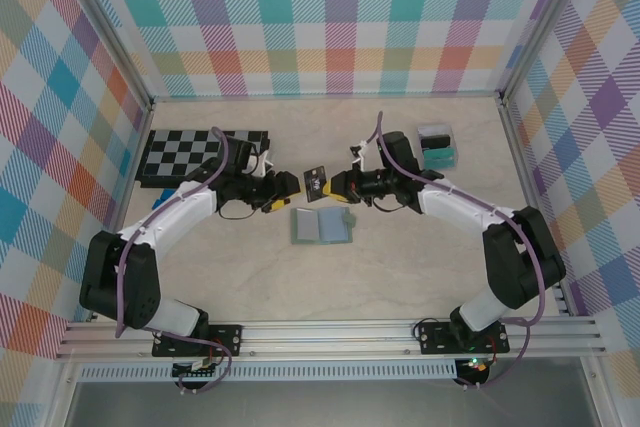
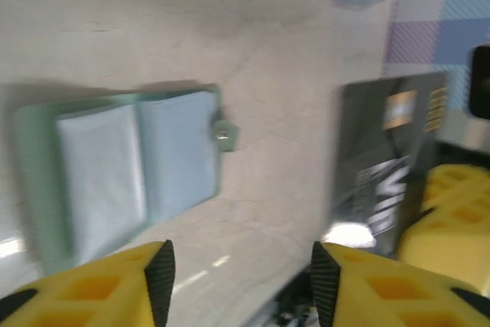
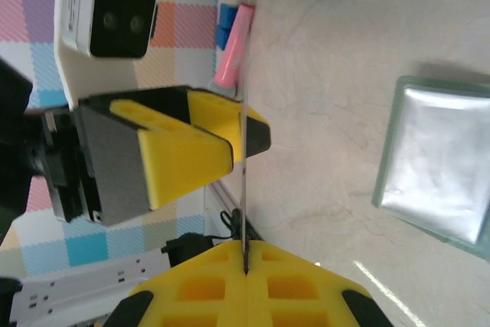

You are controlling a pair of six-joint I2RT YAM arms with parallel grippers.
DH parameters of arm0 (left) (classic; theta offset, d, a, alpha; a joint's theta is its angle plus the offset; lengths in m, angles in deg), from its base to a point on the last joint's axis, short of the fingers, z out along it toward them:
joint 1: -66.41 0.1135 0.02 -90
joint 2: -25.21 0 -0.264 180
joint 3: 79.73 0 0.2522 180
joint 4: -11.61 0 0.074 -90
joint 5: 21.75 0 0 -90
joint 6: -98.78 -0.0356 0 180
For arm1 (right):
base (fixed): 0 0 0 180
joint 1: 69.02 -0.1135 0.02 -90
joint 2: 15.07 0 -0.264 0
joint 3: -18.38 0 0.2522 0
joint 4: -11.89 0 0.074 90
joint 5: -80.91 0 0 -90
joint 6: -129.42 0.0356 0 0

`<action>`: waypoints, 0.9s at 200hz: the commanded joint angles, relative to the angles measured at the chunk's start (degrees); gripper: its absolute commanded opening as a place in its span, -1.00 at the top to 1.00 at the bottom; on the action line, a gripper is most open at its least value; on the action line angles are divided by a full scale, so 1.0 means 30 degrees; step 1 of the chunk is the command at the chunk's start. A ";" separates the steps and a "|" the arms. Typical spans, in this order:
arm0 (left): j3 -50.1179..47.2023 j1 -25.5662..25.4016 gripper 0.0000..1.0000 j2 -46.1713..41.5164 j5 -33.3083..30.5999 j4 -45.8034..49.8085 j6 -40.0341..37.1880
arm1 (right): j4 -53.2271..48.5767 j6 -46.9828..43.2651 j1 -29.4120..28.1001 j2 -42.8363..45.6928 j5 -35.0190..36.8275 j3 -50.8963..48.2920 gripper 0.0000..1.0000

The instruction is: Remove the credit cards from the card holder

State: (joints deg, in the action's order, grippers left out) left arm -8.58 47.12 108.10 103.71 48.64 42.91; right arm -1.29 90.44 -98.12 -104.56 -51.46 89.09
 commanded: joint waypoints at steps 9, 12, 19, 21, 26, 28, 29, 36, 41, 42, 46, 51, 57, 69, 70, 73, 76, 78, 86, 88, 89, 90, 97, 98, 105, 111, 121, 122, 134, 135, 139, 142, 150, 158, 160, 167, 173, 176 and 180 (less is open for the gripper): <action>0.0607 0.0131 -0.59 -0.1187 -0.4866 0.3443 -0.1551 | -0.5337 -0.0951 0.0854 0.0874 0.4080 0.1752 1.00; 0.0591 0.0131 -0.63 -0.1280 -0.5067 0.3503 -0.1634 | -0.6051 -0.1038 0.0916 0.0892 0.4720 0.2019 1.00; 0.0490 0.0133 -0.71 -0.1451 -0.5517 0.3597 -0.1800 | -0.7633 -0.1126 0.1065 0.0816 0.6309 0.2710 1.00; 0.0491 0.0131 -0.73 -0.1523 -0.5601 0.3608 -0.1863 | -0.8176 -0.1129 0.1082 0.0788 0.6838 0.2920 1.00; 0.0438 0.0131 -0.78 -0.1648 -0.5895 0.3695 -0.1985 | -0.9429 -0.1130 0.1158 0.0679 0.8055 0.3495 1.00; 0.0412 0.0131 -0.80 -0.1697 -0.5996 0.3720 -0.2012 | -0.9892 -0.1115 0.1208 0.0622 0.8505 0.3768 1.00; 0.0397 0.0131 -0.81 -0.1729 -0.6038 0.3725 -0.2036 | -1.0126 -0.1108 0.1221 0.0593 0.8794 0.3877 1.00; 0.0307 0.0131 -0.87 -0.1880 -0.6417 0.3788 -0.2187 | -1.1531 -0.1002 0.1361 0.0389 1.0288 0.4760 1.00; 0.0268 0.0131 -0.92 -0.1970 -0.6635 0.3835 -0.2277 | -1.2564 -0.0820 0.1443 0.0122 1.1435 0.5411 1.00; 0.0267 0.0131 -0.93 -0.1983 -0.6679 0.3855 -0.2315 | -1.2765 -0.0784 0.1456 0.0079 1.1651 0.5533 1.00; 0.0240 0.0131 -0.94 -0.2030 -0.6814 0.3869 -0.2387 | -1.3538 -0.0606 0.1543 -0.0126 1.2506 0.6095 1.00; 0.0277 0.0138 -0.98 -0.2065 -0.6936 0.3901 -0.2475 | -1.4294 -0.0370 0.1624 -0.0409 1.3500 0.6786 1.00; 0.0267 0.0133 -1.00 -0.2065 -0.7009 0.3975 -0.2577 | -1.5098 -0.0052 0.1727 -0.0718 1.4509 0.7553 1.00; 0.0351 0.0142 -1.00 -0.2029 -0.7065 0.4068 -0.2754 | -1.6259 0.0662 0.1925 -0.1389 1.6314 0.8922 1.00; 0.0367 0.0136 -1.00 -0.2027 -0.7070 0.4089 -0.2788 | -1.6341 0.0704 0.1946 -0.1438 1.6464 0.9032 1.00; 0.0418 0.0153 -1.00 -0.1996 -0.7074 0.4107 -0.2832 | -1.6501 0.0850 0.1979 -0.1591 1.6862 0.9319 1.00; 0.0483 0.0134 -1.00 -0.1981 -0.7067 0.4168 -0.2871 | -1.6675 0.1015 0.2030 -0.1727 1.7289 0.9582 1.00; 0.0511 0.0131 -1.00 -0.1956 -0.7073 0.4212 -0.2922 | -1.6809 0.1150 0.2056 -0.1848 1.7551 0.9801 1.00; 0.0673 0.0145 -1.00 -0.1879 -0.7093 0.4339 -0.3066 | -1.7344 0.1714 0.2217 -0.2302 1.8677 1.0588 1.00; 0.0697 0.0149 -1.00 -0.1879 -0.7116 0.4343 -0.3095 | -1.7459 0.1845 0.2249 -0.2401 1.8916 1.0756 1.00; 0.0701 0.0140 -1.00 -0.1879 -0.7110 0.4358 -0.3120 | -1.7513 0.1910 0.2269 -0.2457 1.9039 1.0872 1.00; 0.0718 0.0135 -1.00 -0.1864 -0.7107 0.4366 -0.3132 | -1.7598 0.1958 0.2293 -0.2514 1.9174 1.0974 1.00; 0.0793 0.0131 -1.00 -0.1819 -0.7130 0.4415 -0.3202 | -1.8090 0.2422 0.2494 -0.2980 2.0044 1.1682 1.00; 0.0793 0.0145 -1.00 -0.1820 -0.7132 0.4424 -0.3202 | -1.8209 0.2492 0.2523 -0.3083 2.0145 1.1818 1.00; 0.0821 0.0135 -1.00 -0.1769 -0.7084 0.4428 -0.3228 | -1.8803 0.3057 0.2771 -0.3591 2.0922 1.2621 1.00; 0.0808 0.0133 -1.00 -0.1731 -0.7020 0.4349 -0.3204 | -1.9164 0.3495 0.2984 -0.4094 2.1386 1.3247 1.00; 0.0743 0.0149 -1.00 -0.1580 -0.6732 0.4209 -0.3218 | -1.9729 0.4133 0.3484 -0.4905 2.1732 1.4216 1.00; 0.0739 0.0125 -1.00 -0.1583 -0.6713 0.4174 -0.3210 | -1.9761 0.4182 0.3531 -0.4969 2.1736 1.4331 1.00; 0.0720 0.0146 -1.00 -0.1393 -0.6382 0.4044 -0.3151 | -2.0001 0.4585 0.4066 -0.5916 2.1762 1.5388 1.00; 0.0713 0.0138 -1.00 -0.1358 -0.6348 0.4048 -0.3162 | -2.0014 0.4614 0.4100 -0.5987 2.1766 1.5473 1.00; 0.0706 0.0142 -1.00 -0.1304 -0.6198 0.4001 -0.3131 | -2.0129 0.4730 0.4244 -0.6317 2.1830 1.5815 1.00; 0.0720 0.0147 -1.00 -0.1228 -0.6116 0.4016 -0.3128 | -2.0238 0.4818 0.4364 -0.6537 2.1872 1.6044 1.00; 0.0762 0.0132 -1.00 -0.1073 -0.5944 0.3993 -0.3125 | -2.0521 0.5100 0.4682 -0.7169 2.1922 1.6809 1.00; 0.0822 0.0131 -1.00 -0.0902 -0.5849 0.4038 -0.3122 | -2.0846 0.5343 0.4969 -0.7782 2.1944 1.7539 1.00; 0.0844 0.0131 -1.00 -0.0887 -0.5823 0.4033 -0.3124 | -2.0935 0.5418 0.5032 -0.7946 2.1945 1.7709 1.00; 0.0878 0.0142 -1.00 -0.0730 -0.5802 0.4066 -0.3088 | -2.1117 0.5608 0.5233 -0.8408 2.1900 1.8235 1.00; 0.0933 0.0131 -1.00 -0.0637 -0.5768 0.4090 -0.3058 | -2.1246 0.5814 0.5396 -0.8759 2.1927 1.8634 1.00; 0.0965 0.0131 -1.00 -0.0596 -0.5743 0.4104 -0.3060 | -2.1359 0.5979 0.5482 -0.8926 2.1896 1.8825 1.00; 0.1017 0.0145 -1.00 -0.0495 -0.5728 0.4131 -0.3036 | -2.1491 0.6189 0.5572 -0.9117 2.1851 1.9071 1.00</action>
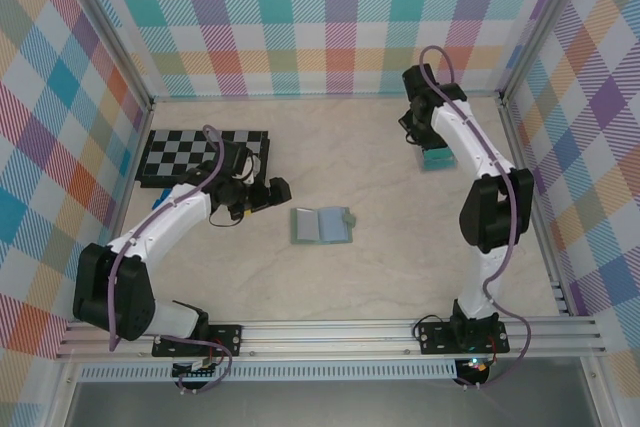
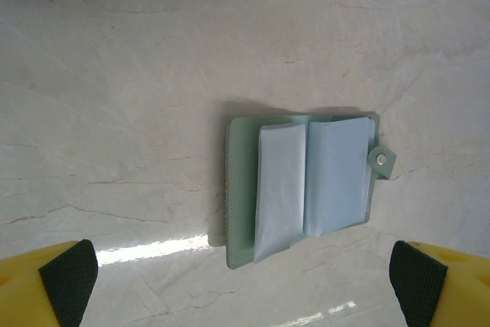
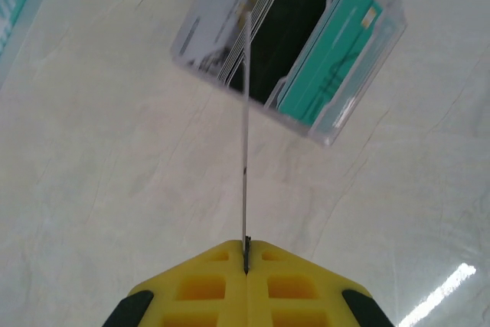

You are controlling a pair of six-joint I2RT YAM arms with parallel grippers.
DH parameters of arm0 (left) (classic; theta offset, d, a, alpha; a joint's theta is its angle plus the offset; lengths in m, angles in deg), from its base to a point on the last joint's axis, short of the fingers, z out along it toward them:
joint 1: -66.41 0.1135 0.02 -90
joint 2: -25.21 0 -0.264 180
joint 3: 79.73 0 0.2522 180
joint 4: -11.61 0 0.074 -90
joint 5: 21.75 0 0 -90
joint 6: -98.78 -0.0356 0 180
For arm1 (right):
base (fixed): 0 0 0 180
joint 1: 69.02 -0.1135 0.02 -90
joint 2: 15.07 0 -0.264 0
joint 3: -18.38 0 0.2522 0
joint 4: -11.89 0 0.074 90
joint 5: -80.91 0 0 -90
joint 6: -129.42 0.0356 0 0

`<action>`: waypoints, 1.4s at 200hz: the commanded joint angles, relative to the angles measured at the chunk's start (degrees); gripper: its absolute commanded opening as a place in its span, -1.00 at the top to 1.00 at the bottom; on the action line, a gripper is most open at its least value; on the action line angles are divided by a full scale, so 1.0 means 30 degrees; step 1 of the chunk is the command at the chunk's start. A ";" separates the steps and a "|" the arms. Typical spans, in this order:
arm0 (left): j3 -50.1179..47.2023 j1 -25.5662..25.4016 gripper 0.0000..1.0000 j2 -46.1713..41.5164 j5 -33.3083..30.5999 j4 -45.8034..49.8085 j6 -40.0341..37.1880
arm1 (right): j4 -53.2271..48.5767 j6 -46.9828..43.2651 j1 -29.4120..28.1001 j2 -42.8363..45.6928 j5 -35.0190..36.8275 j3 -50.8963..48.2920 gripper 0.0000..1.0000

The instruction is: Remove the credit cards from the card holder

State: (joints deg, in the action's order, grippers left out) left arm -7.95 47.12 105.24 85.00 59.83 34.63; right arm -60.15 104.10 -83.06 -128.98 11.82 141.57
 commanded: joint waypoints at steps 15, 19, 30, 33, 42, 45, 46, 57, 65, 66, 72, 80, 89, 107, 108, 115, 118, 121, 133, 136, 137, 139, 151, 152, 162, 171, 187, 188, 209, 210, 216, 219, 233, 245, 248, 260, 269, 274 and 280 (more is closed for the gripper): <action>0.0930 0.0133 -1.00 0.0720 0.0640 0.0431 -0.0209 | -0.2047 0.2363 0.0811 -0.1517 0.0569 0.2170 1.00; 0.0955 0.0131 -1.00 0.0757 0.0655 0.0445 -0.0187 | -0.2047 0.2609 0.0841 -0.1614 0.0636 0.2244 1.00; 0.1052 0.0131 -1.00 0.0888 0.0740 0.0513 -0.0144 | -0.2069 0.3488 0.0933 -0.1882 0.0634 0.2364 1.00; 0.1077 0.0131 -1.00 0.0921 0.0765 0.0550 -0.0082 | -0.2054 0.3710 0.0972 -0.1956 0.0599 0.2404 1.00; 0.1087 0.0136 -1.00 0.0950 0.0798 0.0515 0.0017 | -0.1872 0.4098 0.1042 -0.2225 0.0499 0.2498 1.00; 0.1107 0.0139 -1.00 0.0972 0.0820 0.0495 0.0052 | -0.1879 0.4252 0.1040 -0.2332 0.0516 0.2600 1.00; 0.1108 0.0135 -1.00 0.0962 0.0826 0.0496 0.0054 | -0.1905 0.4294 0.1030 -0.2382 0.0524 0.2618 1.00; 0.1080 0.0131 -1.00 0.0957 0.0826 0.0414 0.0068 | -0.2201 0.4858 0.1157 -0.2832 0.0529 0.3070 1.00; 0.1055 0.0138 -1.00 0.0970 0.0802 0.0409 0.0077 | -0.2446 0.5129 0.1238 -0.3143 0.0473 0.3434 1.00; 0.1053 0.0134 -1.00 0.0975 0.0802 0.0438 0.0081 | -0.2496 0.5172 0.1260 -0.3197 0.0458 0.3474 1.00; 0.1023 0.0131 -1.00 0.0978 0.0800 0.0464 0.0077 | -0.2831 0.5504 0.1340 -0.3405 0.0415 0.3767 1.00; 0.0952 0.0133 -1.00 0.0993 0.0856 0.0384 0.0049 | -0.2952 0.5643 0.1392 -0.3554 0.0436 0.3984 1.00; 0.0861 0.0131 -1.00 0.1023 0.0859 0.0318 0.0057 | -0.3013 0.5868 0.1443 -0.3668 0.0515 0.4085 1.00; 0.1031 0.0135 -1.00 0.1319 0.1024 0.0401 -0.0013 | -0.3138 0.6434 0.1482 -0.3665 0.0730 0.4057 1.00; 0.1041 0.0133 -1.00 0.1340 0.1031 0.0405 -0.0007 | -0.3149 0.6454 0.1470 -0.3678 0.0748 0.4064 1.00; 0.1105 0.0153 -1.00 0.1445 0.1142 0.0409 -0.0046 | -0.3185 0.6665 0.1486 -0.3715 0.0798 0.4069 1.00; 0.1131 0.0134 -1.00 0.1474 0.1167 0.0409 -0.0040 | -0.3211 0.6733 0.1502 -0.3723 0.0814 0.4045 1.00; 0.1138 0.0153 -1.00 0.1492 0.1203 0.0387 -0.0032 | -0.3189 0.6768 0.1508 -0.3776 0.0797 0.4068 1.00; 0.1139 0.0133 -1.00 0.1552 0.1265 0.0296 -0.0040 | -0.3346 0.7033 0.1601 -0.3865 0.0651 0.4087 1.00; 0.1139 0.0131 -1.00 0.1546 0.1270 0.0274 -0.0025 | -0.3341 0.7083 0.1626 -0.3907 0.0609 0.4073 1.00; 0.1139 0.0116 -1.00 0.1556 0.1271 0.0283 -0.0028 | -0.3354 0.7101 0.1630 -0.3916 0.0599 0.4087 1.00; 0.1117 0.0142 -1.00 0.1563 0.1286 0.0260 -0.0009 | -0.3348 0.7130 0.1633 -0.3901 0.0592 0.4075 1.00; 0.1109 0.0131 -1.00 0.1597 0.1347 0.0232 0.0027 | -0.3373 0.7362 0.1691 -0.3956 0.0506 0.4046 1.00; 0.1109 0.0131 -1.00 0.1611 0.1339 0.0218 0.0012 | -0.3355 0.7387 0.1692 -0.3955 0.0504 0.4044 1.00; 0.1161 0.0131 -1.00 0.1683 0.1446 0.0204 0.0030 | -0.3086 0.7359 0.1772 -0.4034 0.0293 0.4028 1.00; 0.1196 0.0132 -1.00 0.1734 0.1461 0.0287 0.0027 | -0.2830 0.7261 0.1853 -0.4206 -0.0080 0.4069 1.00; 0.1282 0.0131 -1.00 0.1773 0.1504 0.0368 -0.0030 | -0.2538 0.7102 0.2028 -0.4499 -0.0626 0.4253 1.00; 0.1283 0.0131 -1.00 0.1772 0.1475 0.0359 -0.0031 | -0.2542 0.7096 0.2036 -0.4520 -0.0648 0.4279 1.00; 0.1310 0.0132 -1.00 0.1713 0.1447 0.0379 -0.0035 | -0.2147 0.7007 0.2204 -0.4833 -0.1205 0.4335 1.00; 0.1298 0.0131 -1.00 0.1712 0.1447 0.0379 -0.0033 | -0.2126 0.7019 0.2212 -0.4848 -0.1245 0.4335 1.00; 0.1265 0.0131 -1.00 0.1719 0.1447 0.0354 -0.0012 | -0.1976 0.6963 0.2246 -0.4911 -0.1399 0.4335 1.00; 0.1257 0.0131 -1.00 0.1713 0.1472 0.0373 -0.0014 | -0.1921 0.6946 0.2264 -0.4957 -0.1442 0.4357 1.00; 0.1297 0.0133 -1.00 0.1798 0.1531 0.0365 0.0027 | -0.1740 0.6777 0.2340 -0.5118 -0.1600 0.4579 1.00; 0.1343 0.0134 -1.00 0.1873 0.1687 0.0387 0.0056 | -0.2024 0.6742 0.2369 -0.5360 -0.1583 0.5077 1.00; 0.1369 0.0131 -1.00 0.1861 0.1693 0.0421 0.0035 | -0.2085 0.6769 0.2367 -0.5416 -0.1579 0.5182 1.00; 0.1402 0.0133 -1.00 0.1832 0.1762 0.0478 -0.0002 | -0.2137 0.6820 0.2367 -0.5615 -0.1578 0.5511 1.00; 0.1431 0.0155 -1.00 0.1803 0.1727 0.0562 -0.0054 | -0.2187 0.6939 0.2398 -0.5787 -0.1633 0.5705 1.00; 0.1457 0.0132 -1.00 0.1817 0.1710 0.0610 -0.0093 | -0.2294 0.7012 0.2381 -0.5864 -0.1637 0.5765 1.00; 0.1489 0.0131 -1.00 0.1816 0.1667 0.0689 -0.0139 | -0.2387 0.7157 0.2410 -0.5972 -0.1622 0.5885 1.00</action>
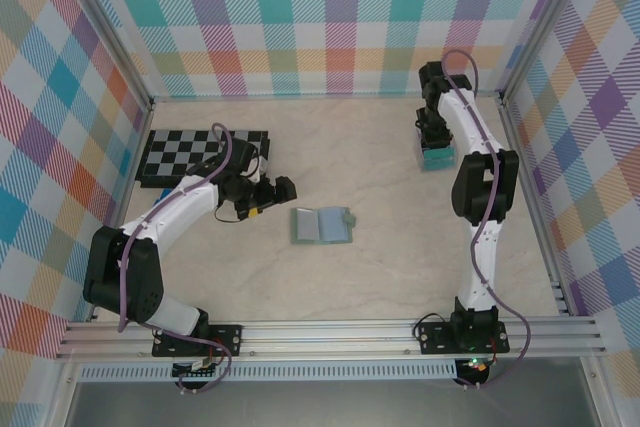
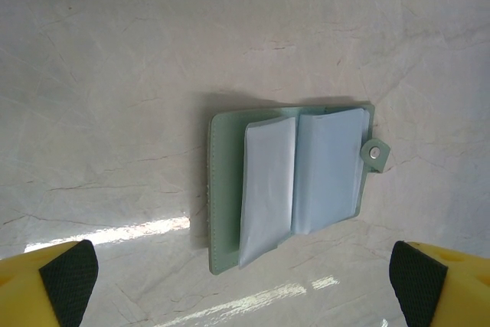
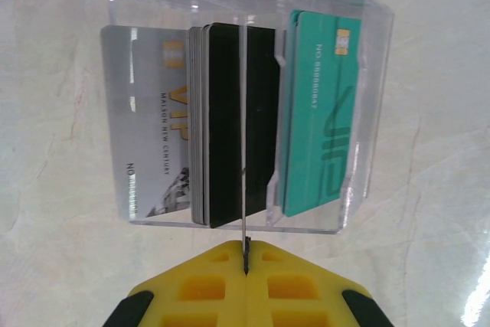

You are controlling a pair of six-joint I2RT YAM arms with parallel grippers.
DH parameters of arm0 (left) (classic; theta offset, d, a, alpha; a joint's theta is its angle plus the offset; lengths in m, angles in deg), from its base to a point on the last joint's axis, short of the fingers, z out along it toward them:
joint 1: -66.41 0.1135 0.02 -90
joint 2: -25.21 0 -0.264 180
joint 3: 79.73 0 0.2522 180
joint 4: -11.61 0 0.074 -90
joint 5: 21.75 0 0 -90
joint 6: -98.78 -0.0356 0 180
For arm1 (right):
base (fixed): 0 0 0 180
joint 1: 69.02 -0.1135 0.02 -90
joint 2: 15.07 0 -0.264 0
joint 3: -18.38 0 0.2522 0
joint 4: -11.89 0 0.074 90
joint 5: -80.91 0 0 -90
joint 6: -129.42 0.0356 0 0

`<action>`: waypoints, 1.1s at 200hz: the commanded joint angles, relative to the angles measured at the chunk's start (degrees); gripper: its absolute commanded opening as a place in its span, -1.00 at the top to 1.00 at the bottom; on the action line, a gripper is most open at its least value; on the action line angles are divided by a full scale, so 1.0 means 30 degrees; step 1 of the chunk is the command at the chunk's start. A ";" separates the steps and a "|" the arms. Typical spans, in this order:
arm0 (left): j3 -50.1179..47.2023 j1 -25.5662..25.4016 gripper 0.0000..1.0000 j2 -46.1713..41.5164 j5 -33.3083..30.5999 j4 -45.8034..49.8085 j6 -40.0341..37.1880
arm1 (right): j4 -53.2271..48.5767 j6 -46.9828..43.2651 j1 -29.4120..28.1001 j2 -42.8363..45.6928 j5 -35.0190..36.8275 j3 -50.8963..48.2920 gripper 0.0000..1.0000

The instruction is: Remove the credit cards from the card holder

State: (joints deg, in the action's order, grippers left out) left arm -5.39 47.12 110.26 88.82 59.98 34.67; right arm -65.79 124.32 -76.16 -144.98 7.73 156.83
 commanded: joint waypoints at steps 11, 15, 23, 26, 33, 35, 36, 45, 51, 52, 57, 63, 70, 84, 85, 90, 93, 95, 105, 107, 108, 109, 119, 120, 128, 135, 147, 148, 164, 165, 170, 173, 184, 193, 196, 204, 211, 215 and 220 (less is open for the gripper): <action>0.0668 0.0137 -1.00 0.0139 0.0354 0.0719 -0.0168 | -0.0767 0.0662 0.0119 -0.0810 -0.0275 0.0960 1.00; 0.0667 0.0164 -1.00 0.0127 0.0341 0.0726 -0.0191 | -0.0853 0.0768 0.0125 -0.0860 -0.0260 0.1004 1.00; 0.0639 0.0135 -1.00 0.0110 0.0348 0.0734 -0.0192 | -0.0971 0.0910 0.0112 -0.0906 -0.0274 0.1037 1.00; 0.0638 0.0131 -1.00 0.0104 0.0348 0.0716 -0.0192 | -0.0997 0.0948 0.0125 -0.0907 -0.0285 0.1033 1.00; 0.0609 0.0134 -1.00 0.0100 0.0318 0.0718 -0.0189 | -0.1060 0.1063 0.0123 -0.0936 -0.0222 0.1037 1.00; 0.0609 0.0132 -1.00 0.0133 0.0318 0.0711 -0.0177 | -0.1109 0.1093 0.0145 -0.0936 -0.0195 0.1037 1.00; 0.0609 0.0146 -1.00 0.0114 0.0318 0.0725 -0.0185 | -0.1122 0.1118 0.0149 -0.0936 -0.0191 0.1037 1.00; 0.0579 0.0131 -1.00 0.0125 0.0326 0.0704 -0.0183 | -0.1244 0.1208 0.0128 -0.0951 -0.0075 0.1037 1.00; 0.0561 0.0127 -1.00 0.0139 0.0326 0.0710 -0.0175 | -0.1254 0.1237 0.0142 -0.0953 0.0013 0.1037 1.00; 0.0556 0.0129 -1.00 0.0132 0.0322 0.0695 -0.0184 | -0.1253 0.1248 0.0133 -0.0974 0.0016 0.1037 1.00; 0.0559 0.0132 -1.00 0.0150 0.0347 0.0687 -0.0164 | -0.1296 0.1212 0.0146 -0.0966 0.0054 0.1037 1.00; 0.0554 0.0134 -1.00 0.0165 0.0346 0.0690 -0.0164 | -0.1253 0.1108 0.0152 -0.0964 0.0088 0.1037 1.00; 0.0550 0.0145 -1.00 0.0169 0.0376 0.0709 -0.0190 | -0.1256 0.1005 0.0152 -0.0966 0.0134 0.1037 1.00; 0.0550 0.0138 -1.00 0.0081 0.0435 0.0705 -0.0236 | -0.1240 0.0880 0.0137 -0.0965 0.0221 0.1037 1.00; 0.0565 0.0134 -1.00 0.0073 0.0435 0.0707 -0.0243 | -0.1246 0.0865 0.0159 -0.0980 0.0222 0.1037 1.00; 0.0550 0.0137 -1.00 0.0023 0.0464 0.0699 -0.0261 | -0.1180 0.0800 0.0152 -0.0994 0.0206 0.1037 1.00; 0.0561 0.0154 -1.00 -0.0013 0.0465 0.0708 -0.0259 | -0.1129 0.0752 0.0152 -0.1009 0.0200 0.1037 1.00; 0.0553 0.0136 -1.00 -0.0020 0.0465 0.0709 -0.0289 | -0.1111 0.0737 0.0160 -0.1028 0.0218 0.1037 1.00; 0.0528 0.0132 -1.00 -0.0116 0.0466 0.0736 -0.0308 | -0.1021 0.0616 0.0152 -0.1081 0.0234 0.1037 1.00; 0.0523 0.0131 -1.00 -0.0148 0.0465 0.0738 -0.0324 | -0.1040 0.0615 0.0152 -0.1097 0.0241 0.1037 1.00; 0.0522 0.0131 -1.00 -0.0158 0.0465 0.0753 -0.0317 | -0.1043 0.0615 0.0167 -0.1090 0.0247 0.1037 1.00; 0.0521 0.0131 -1.00 -0.0163 0.0465 0.0760 -0.0313 | -0.1045 0.0615 0.0160 -0.1086 0.0250 0.1037 1.00; 0.0477 0.0139 -1.00 -0.0235 0.0436 0.0777 -0.0339 | -0.0986 0.0559 0.0152 -0.1134 0.0249 0.1037 0.96; 0.0484 0.0135 -1.00 -0.0246 0.0436 0.0773 -0.0339 | -0.0972 0.0543 0.0152 -0.1137 0.0237 0.1037 0.95; 0.0425 0.0134 -1.00 -0.0307 0.0433 0.0753 -0.0395 | -0.0875 0.0408 0.0161 -0.1161 0.0225 0.1037 0.89; 0.0382 0.0133 -1.00 -0.0342 0.0472 0.0752 -0.0400 | -0.0775 0.0270 0.0176 -0.1174 0.0141 0.1037 0.83; 0.0317 0.0131 -1.00 -0.0339 0.0549 0.0688 -0.0431 | -0.0411 -0.0348 0.0164 -0.1116 -0.0051 0.1036 0.63; 0.0316 0.0146 -1.00 -0.0327 0.0551 0.0699 -0.0458 | -0.0377 -0.0394 0.0173 -0.1114 -0.0060 0.1036 0.63; 0.0310 0.0134 -1.00 -0.0369 0.0611 0.0672 -0.0460 | -0.0072 -0.1051 0.0165 -0.0899 -0.0241 0.1037 0.53; 0.0298 0.0133 -1.00 -0.0386 0.0611 0.0676 -0.0458 | -0.0047 -0.1097 0.0173 -0.0888 -0.0243 0.1037 0.53; 0.0261 0.0127 -1.00 -0.0417 0.0620 0.0625 -0.0456 | 0.0057 -0.1313 0.0165 -0.0802 -0.0295 0.1037 0.52; 0.0258 0.0152 -1.00 -0.0423 0.0623 0.0600 -0.0456 | 0.0128 -0.1490 0.0183 -0.0725 -0.0328 0.1037 0.51; 0.0228 0.0131 -1.00 -0.0490 0.0615 0.0593 -0.0427 | 0.0485 -0.2103 0.0184 -0.0469 -0.0554 0.1007 0.51; 0.0228 0.0146 -1.00 -0.0545 0.0630 0.0624 -0.0457 | 0.0615 -0.2604 0.0181 -0.0257 -0.0802 0.1000 0.51; 0.0228 0.0149 -1.00 -0.0560 0.0612 0.0622 -0.0463 | 0.0630 -0.2746 0.0174 -0.0174 -0.0875 0.0992 0.51; 0.0257 0.0131 -1.00 -0.0633 0.0611 0.0710 -0.0456 | 0.0674 -0.3207 0.0153 0.0102 -0.1084 0.0887 0.50; 0.0230 0.0138 -1.00 -0.0703 0.0581 0.0764 -0.0456 | 0.0759 -0.3572 0.0152 0.0430 -0.1339 0.0637 0.50; 0.0228 0.0131 -1.00 -0.0764 0.0580 0.0773 -0.0465 | 0.0859 -0.3820 0.0149 0.0689 -0.1540 0.0413 0.50; 0.0189 0.0135 -1.00 -0.0831 0.0582 0.0790 -0.0414 | 0.1120 -0.4187 0.0152 0.1045 -0.1855 0.0003 0.49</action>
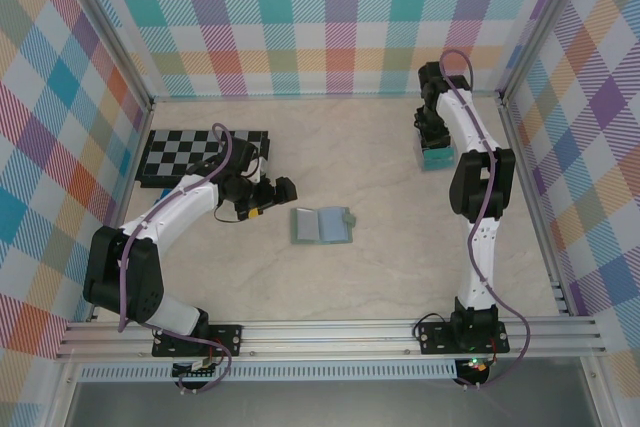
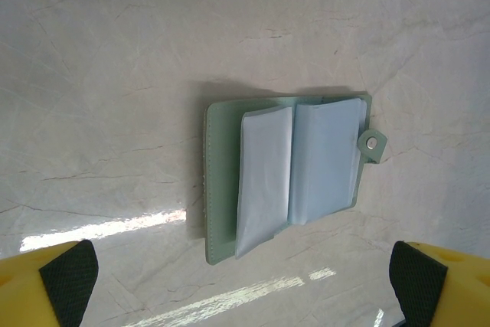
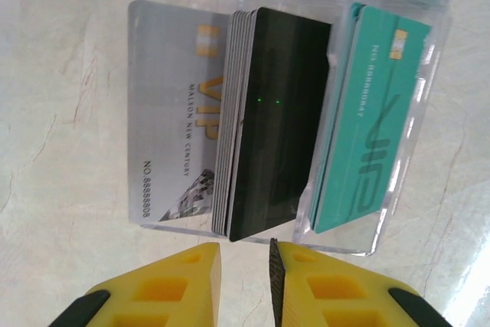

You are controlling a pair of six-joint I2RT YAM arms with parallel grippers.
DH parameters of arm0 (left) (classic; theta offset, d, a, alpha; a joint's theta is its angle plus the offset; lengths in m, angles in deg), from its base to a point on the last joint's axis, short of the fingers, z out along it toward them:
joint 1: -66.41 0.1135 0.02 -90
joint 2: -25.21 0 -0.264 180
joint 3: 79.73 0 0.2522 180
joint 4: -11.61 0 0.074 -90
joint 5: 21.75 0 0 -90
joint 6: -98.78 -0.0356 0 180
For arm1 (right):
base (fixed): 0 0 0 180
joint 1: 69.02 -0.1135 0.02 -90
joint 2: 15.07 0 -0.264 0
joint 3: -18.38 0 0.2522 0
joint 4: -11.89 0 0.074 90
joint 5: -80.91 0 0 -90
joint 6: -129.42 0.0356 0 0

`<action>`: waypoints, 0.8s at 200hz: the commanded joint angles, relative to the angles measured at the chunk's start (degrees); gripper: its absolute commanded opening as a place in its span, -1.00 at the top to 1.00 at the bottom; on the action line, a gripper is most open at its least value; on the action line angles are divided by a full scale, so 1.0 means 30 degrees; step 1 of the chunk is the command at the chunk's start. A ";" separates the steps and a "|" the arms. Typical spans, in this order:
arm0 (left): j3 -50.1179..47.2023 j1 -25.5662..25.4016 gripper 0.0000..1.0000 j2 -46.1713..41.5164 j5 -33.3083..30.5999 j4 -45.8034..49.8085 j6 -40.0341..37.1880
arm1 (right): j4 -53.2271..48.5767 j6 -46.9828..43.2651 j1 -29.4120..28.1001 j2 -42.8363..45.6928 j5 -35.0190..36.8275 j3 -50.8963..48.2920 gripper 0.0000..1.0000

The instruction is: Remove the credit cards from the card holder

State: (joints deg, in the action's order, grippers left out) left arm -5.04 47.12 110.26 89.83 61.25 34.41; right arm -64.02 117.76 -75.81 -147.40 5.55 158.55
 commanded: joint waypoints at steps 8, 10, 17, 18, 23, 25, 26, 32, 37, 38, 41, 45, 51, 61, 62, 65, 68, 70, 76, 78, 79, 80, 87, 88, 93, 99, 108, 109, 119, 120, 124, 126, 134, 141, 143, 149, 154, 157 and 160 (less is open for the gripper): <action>0.0031 0.0147 -1.00 -0.0899 0.0247 0.0359 -0.0214 | 0.1213 -0.2702 0.0009 0.2555 -0.1664 -0.1522 0.48; 0.0011 0.0135 -1.00 -0.0930 0.0247 0.0349 -0.0184 | 0.1456 -0.2911 -0.0015 0.2763 -0.1840 -0.1785 0.48; -0.0071 0.0131 -1.00 -0.1006 0.0297 0.0320 -0.0033 | 0.2152 -0.3576 -0.0090 0.3510 -0.2395 -0.2761 0.47; -0.0083 0.0131 -1.00 -0.1027 0.0316 0.0303 -0.0010 | 0.2235 -0.3683 -0.0101 0.3610 -0.2465 -0.2908 0.47; -0.0144 0.0138 -1.00 -0.1069 0.0396 0.0254 0.0131 | 0.2801 -0.4136 -0.0175 0.4180 -0.2777 -0.3786 0.46; -0.0172 0.0133 -1.00 -0.1075 0.0423 0.0213 0.0188 | 0.3003 -0.4302 -0.0229 0.4465 -0.2888 -0.4080 0.46; -0.0192 0.0132 -1.00 -0.1076 0.0423 0.0206 0.0217 | 0.3144 -0.4428 -0.0243 0.4571 -0.2975 -0.4270 0.45; -0.0287 0.0131 -1.00 -0.1094 0.0544 0.0139 0.0405 | 0.3851 -0.5181 -0.0371 0.5327 -0.3417 -0.5230 0.43; -0.0367 0.0104 -1.00 -0.1104 0.0658 0.0014 0.0545 | 0.4461 -0.6033 -0.0507 0.5878 -0.3960 -0.6009 0.42; -0.0392 0.0103 -1.00 -0.1105 0.0672 -0.0011 0.0571 | 0.4547 -0.6201 -0.0529 0.5995 -0.4067 -0.6143 0.41; -0.0435 0.0102 -1.00 -0.1084 0.0747 -0.0087 0.0653 | 0.4864 -0.6835 -0.0625 0.6351 -0.4443 -0.6535 0.41; -0.0509 0.0078 -1.00 -0.1055 0.0816 -0.0158 0.0752 | 0.5197 -0.7673 -0.0784 0.6701 -0.4876 -0.6996 0.35; -0.0595 0.0018 -0.99 -0.1021 0.0937 -0.0260 0.0906 | 0.5428 -0.8706 -0.1135 0.7375 -0.5308 -0.7497 0.21; -0.0706 -0.0124 -0.94 -0.0885 0.1064 -0.0430 0.1061 | 0.5568 -0.9930 -0.1784 0.8370 -0.5501 -0.8598 0.03; -0.0722 -0.0143 -0.93 -0.0878 0.1080 -0.0467 0.1064 | 0.5613 -1.0068 -0.1784 0.8458 -0.5527 -0.8791 0.02; -0.0755 -0.0222 -0.92 -0.0814 0.1116 -0.0518 0.1154 | 0.5700 -1.0355 -0.2063 0.8742 -0.5611 -0.9052 -0.02; -0.0781 -0.0269 -0.90 -0.0773 0.1139 -0.0568 0.1195 | 0.5792 -1.0661 -0.2299 0.9016 -0.5713 -0.9393 -0.05; -0.0793 -0.0306 -0.89 -0.0737 0.1151 -0.0616 0.1216 | 0.5860 -1.0855 -0.2423 0.9204 -0.5804 -0.9619 -0.07; -0.0840 -0.0438 -0.85 -0.0618 0.1225 -0.0758 0.1310 | 0.6090 -1.1420 -0.2871 0.9708 -0.6139 -1.0273 -0.12; -0.0859 -0.0495 -0.84 -0.0574 0.1268 -0.0802 0.1340 | 0.6169 -1.1558 -0.2984 0.9875 -0.6299 -1.0521 -0.14; -0.0857 -0.0519 -0.83 -0.0547 0.1285 -0.0829 0.1365 | 0.6206 -1.1644 -0.3071 0.9942 -0.6365 -1.0611 -0.15; -0.0886 -0.0531 -0.82 -0.0519 0.1308 -0.0842 0.1377 | 0.6225 -1.1717 -0.3129 1.0005 -0.6427 -1.0744 -0.15; -0.0968 -0.0687 -0.76 -0.0365 0.1476 -0.1121 0.1518 | 0.6445 -1.2162 -0.3610 1.0451 -0.6891 -1.1446 -0.18; -0.0970 -0.0718 -0.75 -0.0325 0.1491 -0.1150 0.1541 | 0.6491 -1.2225 -0.3677 1.0494 -0.6939 -1.1528 -0.19; -0.1077 -0.0815 -0.72 -0.0179 0.1630 -0.1355 0.1697 | 0.6639 -1.2462 -0.4034 1.0740 -0.7252 -1.2042 -0.19; -0.1232 -0.0933 -0.66 -0.0041 0.1843 -0.1780 0.1925 | 0.6807 -1.2711 -0.4461 1.1023 -0.7610 -1.2634 -0.20; -0.1444 -0.1109 -0.55 0.0287 0.2179 -0.2428 0.2266 | 0.7092 -1.3096 -0.5108 1.1283 -0.8136 -1.3390 -0.20; -0.1472 -0.1119 -0.54 0.0323 0.2194 -0.2506 0.2311 | 0.7122 -1.3146 -0.5173 1.1305 -0.8177 -1.3481 -0.20; -0.1710 -0.1322 -0.42 0.0710 0.2448 -0.3088 0.2701 | 0.7282 -1.3430 -0.5983 1.1480 -0.8394 -1.4152 -0.20; -0.1722 -0.1342 -0.40 0.0740 0.2461 -0.3129 0.2734 | 0.7291 -1.3459 -0.6064 1.1477 -0.8409 -1.4258 -0.20; -0.1798 -0.1402 -0.34 0.0897 0.2528 -0.3344 0.2881 | 0.7371 -1.3571 -0.6423 1.1500 -0.8511 -1.4523 -0.20; -0.1816 -0.1439 -0.32 0.0969 0.2553 -0.3448 0.2949 | 0.7405 -1.3612 -0.6574 1.1503 -0.8569 -1.4637 -0.20; -0.1945 -0.1580 -0.22 0.1274 0.2630 -0.3812 0.3205 | 0.7473 -1.3805 -0.7254 1.1482 -0.8707 -1.5103 -0.20; -0.2007 -0.1720 -0.15 0.1532 0.2631 -0.4036 0.3382 | 0.7489 -1.3869 -0.7800 1.1448 -0.8673 -1.5510 -0.19; -0.2008 -0.1760 -0.13 0.1619 0.2608 -0.4105 0.3418 | 0.7500 -1.3891 -0.7988 1.1409 -0.8661 -1.5631 -0.19; -0.2056 -0.1855 -0.07 0.1816 0.2564 -0.4242 0.3545 | 0.7502 -1.3926 -0.8472 1.1330 -0.8657 -1.5958 -0.17; -0.2100 -0.1935 -0.01 0.1953 0.2548 -0.4330 0.3626 | 0.7496 -1.3958 -0.8833 1.1254 -0.8635 -1.6215 -0.16; -0.2110 -0.1973 0.01 0.2052 0.2505 -0.4407 0.3643 | 0.7496 -1.3935 -0.9082 1.1172 -0.8574 -1.6389 -0.14; -0.2093 -0.2015 0.03 0.2131 0.2444 -0.4442 0.3678 | 0.7499 -1.3911 -0.9278 1.1100 -0.8507 -1.6543 -0.13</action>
State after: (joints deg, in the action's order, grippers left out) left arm -10.40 42.58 114.75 95.93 51.50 42.89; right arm -42.75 79.08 -99.37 -113.22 -18.37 111.71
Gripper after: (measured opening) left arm 0.536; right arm 0.583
